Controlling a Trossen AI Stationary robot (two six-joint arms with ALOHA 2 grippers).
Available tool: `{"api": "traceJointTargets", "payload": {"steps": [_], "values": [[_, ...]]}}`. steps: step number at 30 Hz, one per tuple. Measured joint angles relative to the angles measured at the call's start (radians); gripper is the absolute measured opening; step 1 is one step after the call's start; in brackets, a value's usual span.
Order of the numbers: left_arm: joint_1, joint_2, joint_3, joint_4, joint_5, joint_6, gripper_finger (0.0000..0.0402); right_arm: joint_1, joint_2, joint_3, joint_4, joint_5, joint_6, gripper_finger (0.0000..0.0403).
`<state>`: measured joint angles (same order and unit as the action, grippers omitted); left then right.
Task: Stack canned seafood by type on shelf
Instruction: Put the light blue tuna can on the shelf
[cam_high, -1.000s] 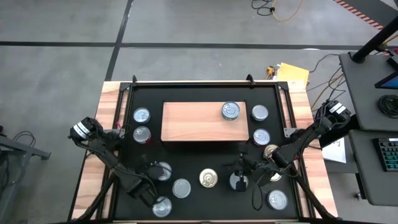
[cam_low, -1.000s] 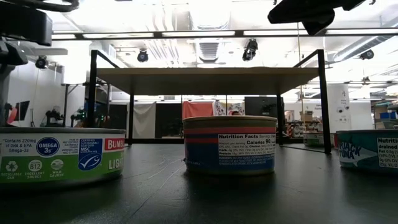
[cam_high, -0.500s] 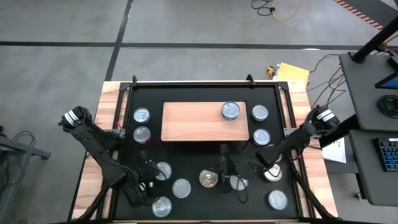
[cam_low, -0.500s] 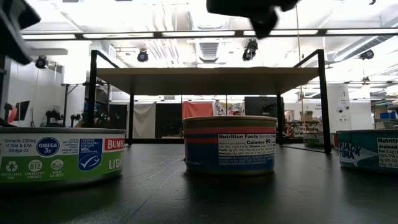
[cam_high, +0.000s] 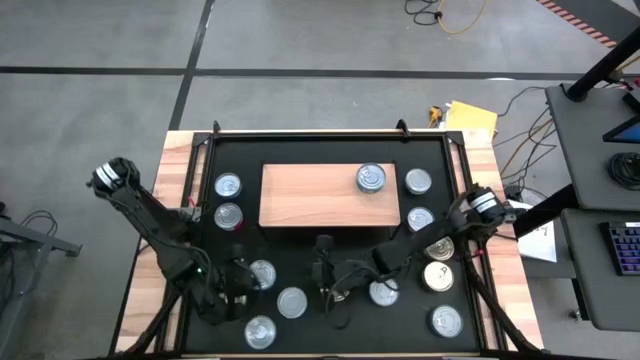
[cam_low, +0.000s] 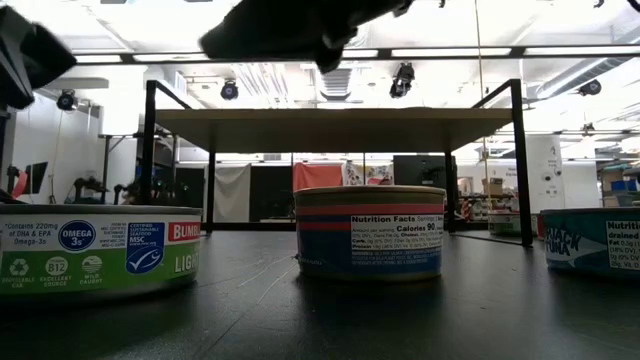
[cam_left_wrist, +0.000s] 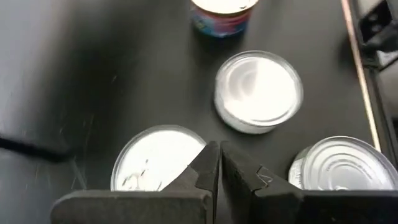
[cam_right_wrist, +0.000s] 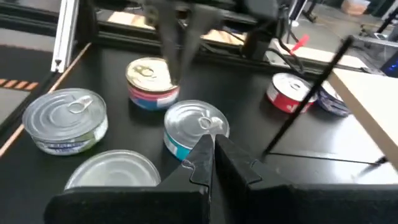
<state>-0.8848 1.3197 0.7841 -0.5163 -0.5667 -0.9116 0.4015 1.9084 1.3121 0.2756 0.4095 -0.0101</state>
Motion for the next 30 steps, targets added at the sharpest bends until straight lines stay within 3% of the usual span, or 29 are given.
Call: {"api": "traceJointTargets", "payload": {"steps": [9, 19, 30], "values": [[-0.002, -0.032, -0.016, -0.133, 0.009, -0.04, 0.0, -0.003, 0.125, 0.116, -0.012, 0.008, 0.017, 0.0009], [-0.003, -0.041, -0.098, -0.177, 0.03, 0.064, 0.0, -0.038, 0.277, 0.277, -0.023, 0.006, 0.223, 0.0009], [-0.003, -0.043, -0.166, -0.126, 0.029, 0.065, 0.0, -0.068, 0.431, 0.573, -0.346, 0.004, 0.35, 0.0009]]}}
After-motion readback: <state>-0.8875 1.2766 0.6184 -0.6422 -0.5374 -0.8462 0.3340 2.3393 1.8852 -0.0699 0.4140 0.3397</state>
